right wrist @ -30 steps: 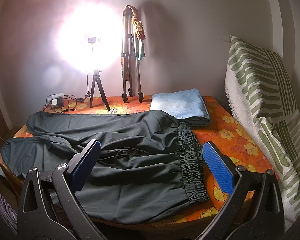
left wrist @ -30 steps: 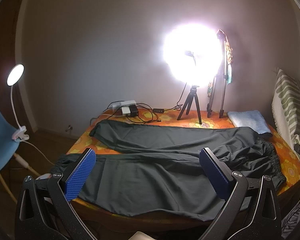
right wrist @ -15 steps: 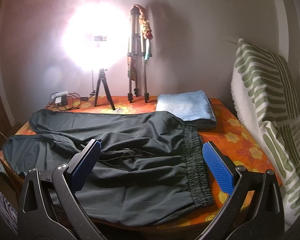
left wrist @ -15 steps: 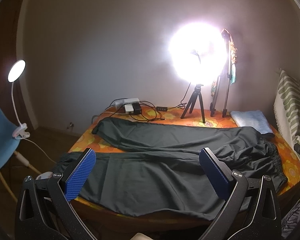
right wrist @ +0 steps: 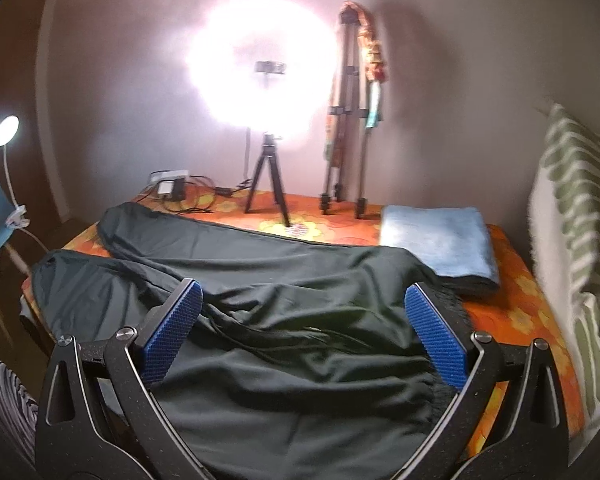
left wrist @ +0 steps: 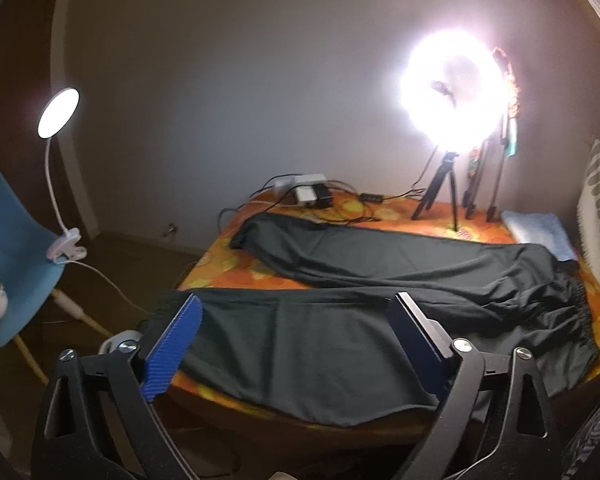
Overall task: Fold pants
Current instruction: 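Move both tools toward the waistband of the dark trousers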
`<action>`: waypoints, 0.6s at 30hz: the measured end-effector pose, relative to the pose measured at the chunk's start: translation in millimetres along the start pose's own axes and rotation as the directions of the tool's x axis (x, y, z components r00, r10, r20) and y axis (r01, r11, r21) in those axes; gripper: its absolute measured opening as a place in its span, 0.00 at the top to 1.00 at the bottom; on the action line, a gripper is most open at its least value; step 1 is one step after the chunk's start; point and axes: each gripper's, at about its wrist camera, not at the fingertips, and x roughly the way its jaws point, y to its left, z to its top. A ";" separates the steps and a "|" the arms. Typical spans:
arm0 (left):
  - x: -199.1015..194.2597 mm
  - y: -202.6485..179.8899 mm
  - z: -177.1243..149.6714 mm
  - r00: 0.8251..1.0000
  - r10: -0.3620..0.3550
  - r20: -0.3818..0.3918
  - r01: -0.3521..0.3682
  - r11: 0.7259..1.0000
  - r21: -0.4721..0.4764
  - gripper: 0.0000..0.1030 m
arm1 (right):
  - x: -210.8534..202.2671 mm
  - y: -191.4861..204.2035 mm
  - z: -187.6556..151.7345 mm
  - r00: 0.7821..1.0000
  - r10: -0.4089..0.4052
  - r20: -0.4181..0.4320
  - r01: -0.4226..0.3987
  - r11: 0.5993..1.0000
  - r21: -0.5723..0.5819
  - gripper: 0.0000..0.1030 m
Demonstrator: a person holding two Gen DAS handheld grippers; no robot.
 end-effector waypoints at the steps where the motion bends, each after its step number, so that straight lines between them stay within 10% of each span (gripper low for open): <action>1: 2.2 4.0 1.1 1.000 0.000 -0.007 0.000 1.000 -0.003 0.10 | 6.3 3.8 4.1 1.000 0.014 -0.002 -0.014 1.000 -0.010 0.00; 18: 89.1 81.5 44.9 0.991 0.034 -0.126 -0.043 0.996 -0.072 0.29 | 118.7 56.8 63.8 0.986 0.153 -0.064 -0.163 0.966 -0.199 0.10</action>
